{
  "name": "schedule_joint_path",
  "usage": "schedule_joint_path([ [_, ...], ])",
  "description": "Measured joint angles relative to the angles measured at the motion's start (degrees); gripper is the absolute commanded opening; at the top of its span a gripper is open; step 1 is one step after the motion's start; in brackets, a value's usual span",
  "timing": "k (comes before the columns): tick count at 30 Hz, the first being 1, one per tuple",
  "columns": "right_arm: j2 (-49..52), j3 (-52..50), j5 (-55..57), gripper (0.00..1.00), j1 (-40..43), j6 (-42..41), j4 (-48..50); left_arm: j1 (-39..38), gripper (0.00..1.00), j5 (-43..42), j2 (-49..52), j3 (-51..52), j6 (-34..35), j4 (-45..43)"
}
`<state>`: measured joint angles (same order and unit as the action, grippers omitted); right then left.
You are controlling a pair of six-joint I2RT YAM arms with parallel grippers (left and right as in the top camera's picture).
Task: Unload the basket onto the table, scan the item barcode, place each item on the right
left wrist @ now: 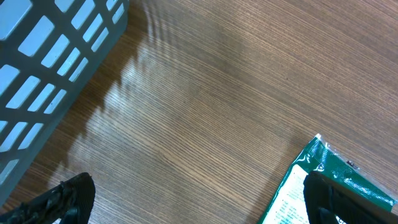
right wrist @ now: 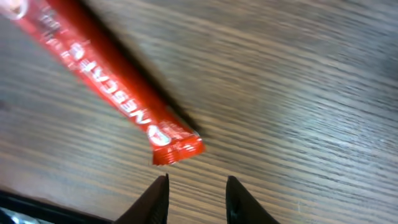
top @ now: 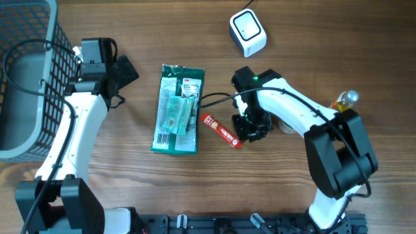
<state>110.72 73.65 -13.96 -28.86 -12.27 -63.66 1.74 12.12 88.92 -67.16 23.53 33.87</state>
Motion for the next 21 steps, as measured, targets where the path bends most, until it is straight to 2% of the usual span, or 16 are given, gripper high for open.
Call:
schedule_joint_path([
  [9, 0.0, 0.0, 2.5, 0.29, -3.5, 2.5, 4.6, 0.0, 1.00, 0.0, 0.0, 0.0, 0.0, 0.0],
  [12, 0.0, -0.3, 4.0, 0.23, -4.2, 2.6, 7.0, 0.0, 1.00, 0.0, 0.0, 0.0, 0.0, 0.0],
  [21, -0.1, -2.2, 5.0, 0.22, -4.2, 2.8, 11.1, 0.0, 1.00, 0.0, 0.0, 0.0, 0.0, 0.0],
])
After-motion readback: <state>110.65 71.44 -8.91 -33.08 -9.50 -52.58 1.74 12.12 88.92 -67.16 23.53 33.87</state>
